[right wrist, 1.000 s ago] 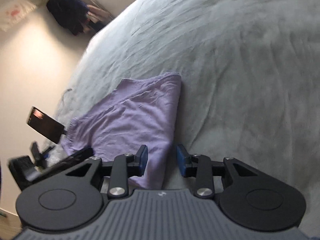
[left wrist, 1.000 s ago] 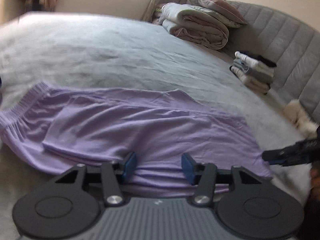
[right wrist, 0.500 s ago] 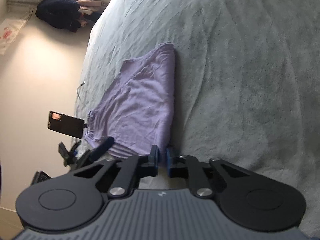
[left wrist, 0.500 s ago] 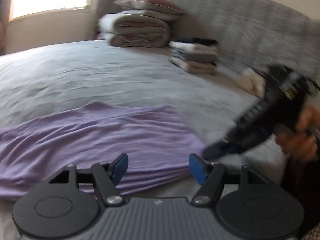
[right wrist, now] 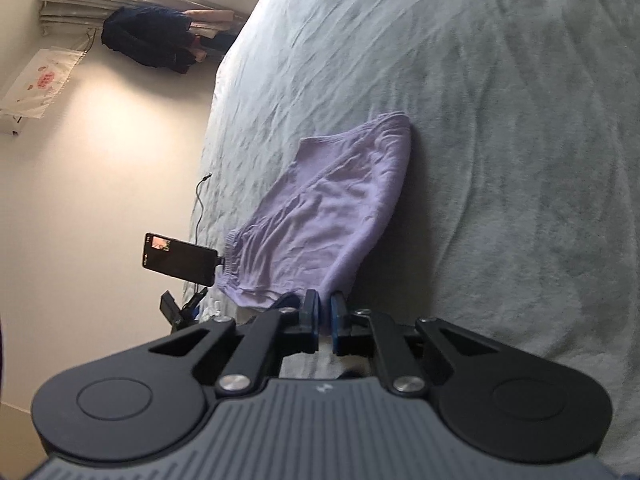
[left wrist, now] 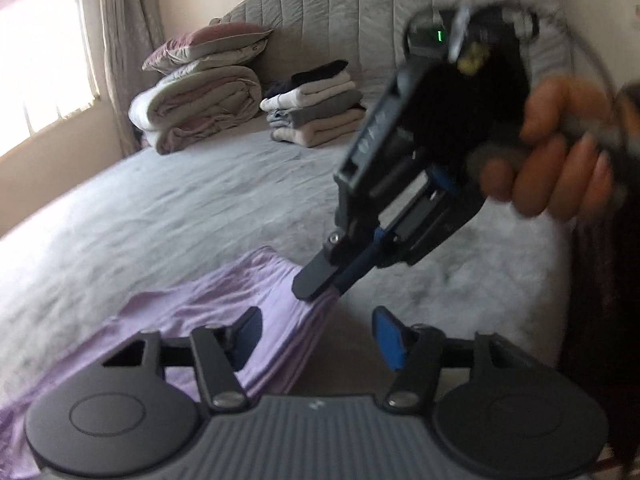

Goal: Fold clothes

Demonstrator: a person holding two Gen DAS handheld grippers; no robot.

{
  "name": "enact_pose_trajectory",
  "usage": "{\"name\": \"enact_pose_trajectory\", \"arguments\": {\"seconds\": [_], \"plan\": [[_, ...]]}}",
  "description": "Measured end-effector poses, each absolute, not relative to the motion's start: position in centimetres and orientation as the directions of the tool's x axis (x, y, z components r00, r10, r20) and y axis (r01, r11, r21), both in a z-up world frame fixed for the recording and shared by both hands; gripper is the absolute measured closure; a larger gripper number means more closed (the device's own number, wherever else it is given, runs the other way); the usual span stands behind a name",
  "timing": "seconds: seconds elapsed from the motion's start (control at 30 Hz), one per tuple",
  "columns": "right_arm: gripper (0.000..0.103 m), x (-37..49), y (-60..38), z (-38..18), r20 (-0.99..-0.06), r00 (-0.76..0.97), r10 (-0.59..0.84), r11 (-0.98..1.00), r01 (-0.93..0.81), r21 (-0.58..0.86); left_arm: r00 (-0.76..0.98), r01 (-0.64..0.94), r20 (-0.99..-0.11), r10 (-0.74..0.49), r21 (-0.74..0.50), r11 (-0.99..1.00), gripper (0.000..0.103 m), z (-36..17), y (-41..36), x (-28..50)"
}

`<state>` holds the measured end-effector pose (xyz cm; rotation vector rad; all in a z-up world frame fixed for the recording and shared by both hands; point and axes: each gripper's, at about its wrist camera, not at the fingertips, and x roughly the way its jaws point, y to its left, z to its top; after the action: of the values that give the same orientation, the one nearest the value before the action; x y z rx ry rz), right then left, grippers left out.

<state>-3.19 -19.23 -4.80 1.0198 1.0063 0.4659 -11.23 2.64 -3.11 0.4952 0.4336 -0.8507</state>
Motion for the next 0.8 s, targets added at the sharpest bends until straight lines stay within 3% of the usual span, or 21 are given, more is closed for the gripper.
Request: {"name": "enact_pose_trajectory", "arguments": {"seconds": [0.03,0.13,0.2,0.33,0.4,0.43,0.63,0.77,0.8], "plan": [[0.094,-3.1,-19.2,-4.7,-0.466,0.494,0.734,0.479,0.110,0.871,0.600,0.784,-0.550,-0.582,0.257,0.565,0.052,-3.3,2.2,-11.2],[0.094,-3.0,-19.3,-4.7,-0.461,0.494,0.737,0.473,0.110,0.874,0.642,0.746,-0.559,-0.524,0.300,0.594,0.072,-4.0,1.3,-11.0],[0.094,-2.8,-19.4,-4.8,-0.472,0.492,0.732,0.481,0.118,0.869,0.666,0.717,-0.563,-0.489,0.301,0.629,0.099,-4.2,1.0,-10.6],[0.085,-2.2,-19.7,-5.4,-0.533,0.498,0.684,0.530,0.162,0.832,0.686,0.669,-0.573,-0.449,0.253,0.699,0.098,-4.1,1.2,-9.8],[0.062,-1.5,-19.7,-5.8,-0.568,0.505,0.650,0.562,0.183,0.807,0.688,0.661,-0.573,-0.446,0.241,0.711,0.098,-4.0,1.3,-9.8],[0.059,-1.1,-19.8,-6.0,-0.577,0.512,0.636,0.570,0.192,0.799,0.689,0.657,-0.573,-0.444,0.236,0.716,0.098,-3.9,1.4,-9.9],[0.061,2.5,-20.1,-7.3,-0.551,0.584,0.596,0.554,0.198,0.809,0.688,0.631,-0.592,-0.420,0.203,0.748,0.099,-3.4,1.3,-9.5],[0.092,4.1,-20.2,-7.9,-0.526,0.639,0.561,0.559,0.176,0.810,0.685,0.607,-0.617,-0.388,0.188,0.772,0.099,-3.1,1.0,-9.7],[0.094,4.1,-20.1,-7.9,-0.530,0.647,0.549,0.569,0.175,0.803,0.690,0.598,-0.616,-0.380,0.190,0.779,0.099,-3.1,0.8,-9.9]]}}
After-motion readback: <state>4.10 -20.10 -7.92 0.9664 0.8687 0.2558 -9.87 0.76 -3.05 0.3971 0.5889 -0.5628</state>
